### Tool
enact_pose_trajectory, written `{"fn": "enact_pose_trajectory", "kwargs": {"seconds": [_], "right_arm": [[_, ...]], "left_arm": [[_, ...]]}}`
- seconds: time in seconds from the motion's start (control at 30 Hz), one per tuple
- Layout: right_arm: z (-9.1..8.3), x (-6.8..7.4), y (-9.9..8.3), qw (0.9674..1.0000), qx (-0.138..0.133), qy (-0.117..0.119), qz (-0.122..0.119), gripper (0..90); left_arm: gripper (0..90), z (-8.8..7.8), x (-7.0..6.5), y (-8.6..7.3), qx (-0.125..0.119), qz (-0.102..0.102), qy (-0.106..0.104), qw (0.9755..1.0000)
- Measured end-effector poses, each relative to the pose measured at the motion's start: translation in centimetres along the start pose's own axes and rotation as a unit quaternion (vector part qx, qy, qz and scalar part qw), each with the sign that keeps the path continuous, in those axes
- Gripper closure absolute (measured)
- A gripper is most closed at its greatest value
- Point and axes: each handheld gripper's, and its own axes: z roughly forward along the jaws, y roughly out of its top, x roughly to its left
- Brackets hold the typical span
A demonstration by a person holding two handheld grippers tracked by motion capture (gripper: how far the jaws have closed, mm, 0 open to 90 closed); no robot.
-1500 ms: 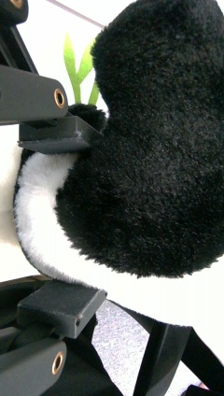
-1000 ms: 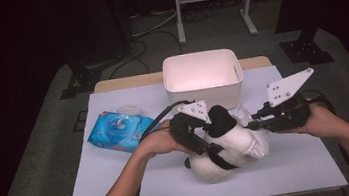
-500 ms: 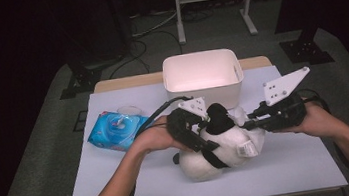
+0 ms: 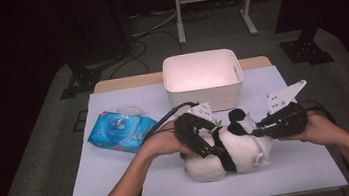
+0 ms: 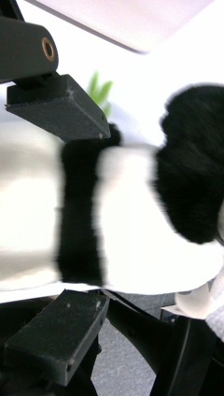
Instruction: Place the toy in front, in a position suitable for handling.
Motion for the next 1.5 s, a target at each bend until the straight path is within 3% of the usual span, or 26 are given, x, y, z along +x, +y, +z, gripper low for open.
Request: {"fn": "enact_pose_trajectory", "kwargs": {"seconds": [0.13,0.2,0.3,0.37,0.47,0.53,0.57,0.67,0.8,0.93,0.97,1.0,1.03,1.13,1.5], "right_arm": [[0.4,-0.2,-1.2,0.9997,0.019,-0.008,0.009,80.5],[0.4,-0.3,-1.7,0.9997,0.015,-0.003,0.017,80.5],[0.4,-0.2,-2.4,0.9997,0.015,-0.001,0.018,80.5],[0.3,-0.1,-2.8,0.9997,0.014,0.001,0.022,80.5],[0.1,0.1,-3.0,0.9997,0.019,0.001,0.018,80.5],[0.0,0.4,-2.7,0.9997,0.023,-0.001,0.011,80.4],[0.0,0.6,-2.3,0.9997,0.025,-0.006,0.004,80.4],[0.0,0.8,-1.6,0.9993,0.033,-0.012,-0.011,80.4],[-0.1,1.0,0.4,0.9995,0.013,0.0,-0.028,80.3],[1.7,1.7,2.0,0.9981,0.029,0.012,-0.053,80.3],[2.2,1.8,2.2,0.9974,0.042,0.007,-0.057,80.3],[2.3,1.6,2.2,0.9975,0.042,0.009,-0.056,80.4],[2.2,1.4,2.1,0.9975,0.044,0.007,-0.055,80.4],[2.0,1.2,1.6,0.9981,0.045,0.005,-0.042,80.4],[1.5,0.2,0.0,0.9992,0.035,0.001,-0.021,80.5]], "left_arm": [[12.4,-0.5,0.1,-0.7,0.006,-0.011,0.009,0.9999],[12.1,-0.7,0.1,-1.3,0.01,-0.009,0.009,0.9999],[10.8,-1.2,0.3,-2.8,0.017,-0.023,0.022,0.9993],[10.5,-1.1,0.3,-3.7,0.029,-0.028,0.017,0.999],[10.0,-0.6,0.3,-4.6,0.025,-0.042,0.007,0.9988],[15.4,0.1,0.3,-5.1,0.016,-0.038,-0.02,0.999],[19.5,0.3,0.2,-5.2,0.014,-0.031,-0.024,0.9991],[19.7,0.5,0.1,-5.0,0.018,-0.026,-0.022,0.9992],[22.9,0.8,0.1,-4.6,0.014,-0.021,-0.028,0.9993],[22.5,0.9,0.1,-4.0,0.024,-0.013,-0.026,0.9993],[21.4,0.8,0.1,-4.2,0.02,-0.022,-0.026,0.9992],[20.0,0.8,0.1,-4.2,0.02,-0.022,-0.026,0.9992],[18.3,0.6,0.1,-4.5,0.004,-0.033,-0.024,0.9991],[12.1,0.5,0.1,-4.8,0.006,-0.038,-0.022,0.999],[6.4,1.2,0.3,-6.8,-0.022,-0.064,-0.03,0.9972]]}}
